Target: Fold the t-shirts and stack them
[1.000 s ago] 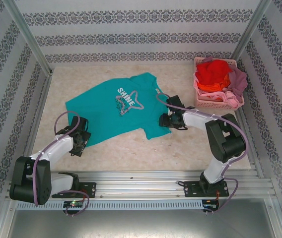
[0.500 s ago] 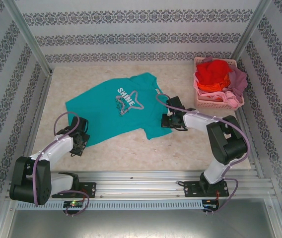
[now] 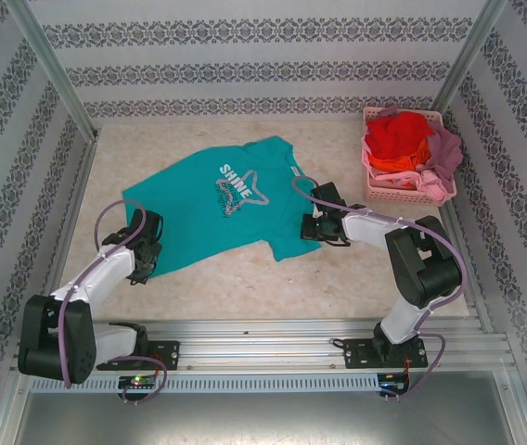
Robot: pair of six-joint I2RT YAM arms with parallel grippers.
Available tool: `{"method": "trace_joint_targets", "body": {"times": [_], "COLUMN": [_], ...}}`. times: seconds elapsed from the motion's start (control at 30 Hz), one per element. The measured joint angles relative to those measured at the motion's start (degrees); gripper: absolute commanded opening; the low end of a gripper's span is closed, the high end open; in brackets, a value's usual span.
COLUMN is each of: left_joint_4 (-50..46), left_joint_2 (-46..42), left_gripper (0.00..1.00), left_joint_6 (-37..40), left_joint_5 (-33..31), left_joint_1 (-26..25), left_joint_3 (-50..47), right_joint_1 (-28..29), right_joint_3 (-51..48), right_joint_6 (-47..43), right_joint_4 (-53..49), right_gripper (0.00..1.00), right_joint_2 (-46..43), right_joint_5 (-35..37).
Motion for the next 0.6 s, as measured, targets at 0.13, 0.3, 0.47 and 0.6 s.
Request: {"method": "trace_joint_targets", "body": {"times": [0.13, 0.3, 0.47, 0.6], "left_joint_4": [-1.0, -1.3, -1.0, -0.2], "left_joint_2": [3.6, 5.9, 7.5, 8.7], "left_gripper": [0.62, 0.55, 0.35, 0.37], "left_joint_6": [-0.4, -1.3, -1.1, -1.2], "left_joint_5": [0.3, 0.5, 0.4, 0.0], "left_joint_1": [0.0, 0.0, 0.5, 0.9], "left_joint_3": [0.6, 0.5, 0.5, 0.5], "right_joint_1": [0.0, 0.0, 0.0, 0.0], "right_joint_3": [0.0, 0.0, 0.0, 0.0], "right_joint_6": [0.0, 0.0, 0.0, 0.0], "right_joint_4": [0.0, 0.0, 0.2, 0.2], "right_gripper": [0.0, 0.0, 0.0, 0.0], "right_joint_2": [0.0, 0.2, 0.3, 0.3], "right_joint_5": [-0.4, -0.4, -0.5, -0.6]}}
